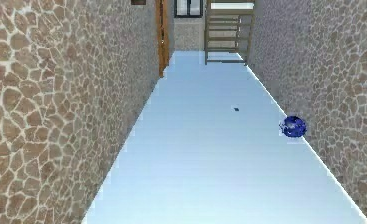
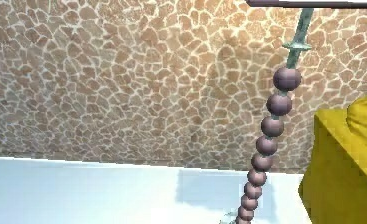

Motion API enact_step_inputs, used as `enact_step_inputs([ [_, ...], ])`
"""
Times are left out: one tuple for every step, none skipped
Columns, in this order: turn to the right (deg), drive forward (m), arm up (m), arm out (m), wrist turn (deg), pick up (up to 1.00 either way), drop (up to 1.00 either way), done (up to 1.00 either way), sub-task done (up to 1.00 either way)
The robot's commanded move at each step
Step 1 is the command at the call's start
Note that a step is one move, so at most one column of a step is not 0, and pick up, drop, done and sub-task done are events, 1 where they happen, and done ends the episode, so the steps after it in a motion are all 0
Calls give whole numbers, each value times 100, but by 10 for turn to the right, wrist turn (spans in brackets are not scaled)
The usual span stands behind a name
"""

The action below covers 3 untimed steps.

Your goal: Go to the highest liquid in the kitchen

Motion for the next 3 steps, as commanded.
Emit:
enact_step_inputs([
  [0, 100, 0, 0, 0, 0, 0, 0, 0],
  [0, 100, 0, 0, 0, 0, 0, 0, 0],
  [0, 100, 0, 0, 0, 0, 0, 0, 0],
])
